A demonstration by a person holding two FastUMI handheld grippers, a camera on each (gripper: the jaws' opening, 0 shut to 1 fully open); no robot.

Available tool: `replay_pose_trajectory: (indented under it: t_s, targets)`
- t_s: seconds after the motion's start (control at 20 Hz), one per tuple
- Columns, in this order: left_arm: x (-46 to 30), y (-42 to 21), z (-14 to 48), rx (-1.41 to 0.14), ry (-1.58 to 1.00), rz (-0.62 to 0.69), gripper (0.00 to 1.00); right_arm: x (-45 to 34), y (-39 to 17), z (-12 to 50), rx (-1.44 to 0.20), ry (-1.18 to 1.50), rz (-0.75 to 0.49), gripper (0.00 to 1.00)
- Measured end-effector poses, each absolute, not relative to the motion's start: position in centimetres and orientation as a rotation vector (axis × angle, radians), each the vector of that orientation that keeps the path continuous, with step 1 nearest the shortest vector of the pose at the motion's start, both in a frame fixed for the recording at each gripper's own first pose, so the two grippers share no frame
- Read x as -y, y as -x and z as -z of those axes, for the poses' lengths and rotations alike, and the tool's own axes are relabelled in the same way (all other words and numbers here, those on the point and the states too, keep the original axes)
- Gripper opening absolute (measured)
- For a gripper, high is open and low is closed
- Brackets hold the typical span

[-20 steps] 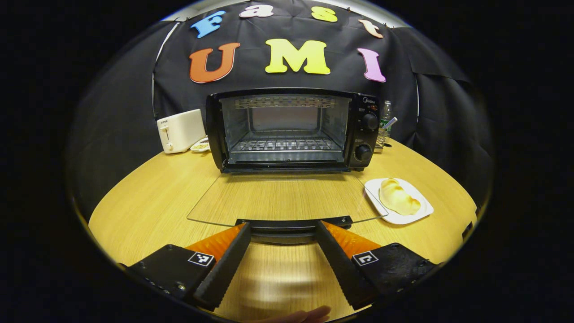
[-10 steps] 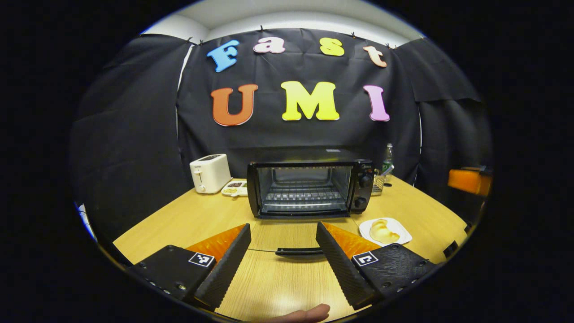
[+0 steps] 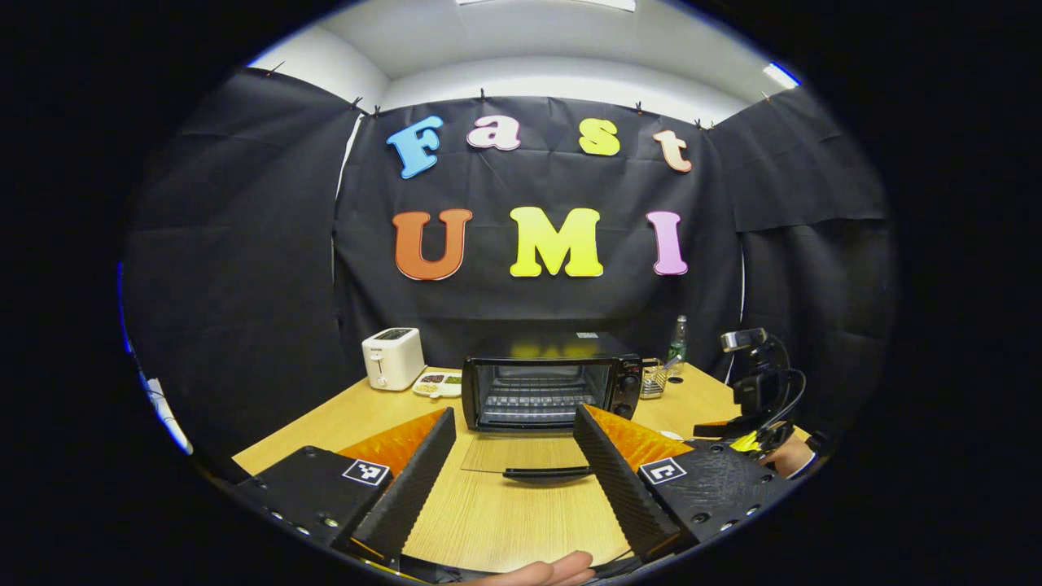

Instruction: Open the electric oven with the left hand, put the food in, and close the electric oven.

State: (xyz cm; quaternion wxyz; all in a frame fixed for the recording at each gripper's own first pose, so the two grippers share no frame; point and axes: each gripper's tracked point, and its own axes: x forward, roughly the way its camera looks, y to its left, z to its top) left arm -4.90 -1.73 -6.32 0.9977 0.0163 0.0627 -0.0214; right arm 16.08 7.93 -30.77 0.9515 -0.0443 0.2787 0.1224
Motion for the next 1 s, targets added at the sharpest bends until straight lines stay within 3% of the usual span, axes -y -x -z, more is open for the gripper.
replay_pose_trajectory:
  t_s: [0.1, 0.25, 0.3, 0.35, 0.4, 0.6, 0.7, 1.0]
  targets:
    - [0.8, 6.1, 5.5, -0.11, -0.028, -0.006, 0.96, -8.1, -16.5, 32.3, -0.614, 0.069, -0.254, 0.93]
    - [1.6, 6.8, 5.4, -0.103, -0.007, 0.025, 0.96, -7.6, -17.4, 34.4, -0.654, 0.076, -0.241, 0.87]
    - [1.6, 6.9, 5.2, -0.1, -0.002, 0.031, 0.96, -7.9, -17.1, 35.0, -0.677, 0.062, -0.247, 0.77]
    - [1.4, 7.0, 5.1, -0.098, 0.002, 0.029, 0.96, -8.0, -18.0, 34.6, -0.648, 0.049, -0.229, 0.8]
    - [1.2, 7.2, 5.1, -0.096, 0.009, 0.022, 0.96, -7.8, -17.7, 34.9, -0.662, 0.046, -0.222, 0.77]
    - [1.9, 7.3, 5.0, -0.105, 0.069, 0.055, 1.0, -8.3, -17.6, 34.6, -0.659, 0.001, -0.239, 0.45]
    - [1.9, 7.0, 4.7, -0.114, 0.085, 0.079, 0.96, -8.2, -17.1, 34.2, -0.658, -0.012, -0.252, 0.37]
    - [-0.9, 5.2, 2.1, -0.065, 0.069, 0.048, 0.96, -11.0, -16.1, 30.4, -0.613, -0.046, -0.303, 0.33]
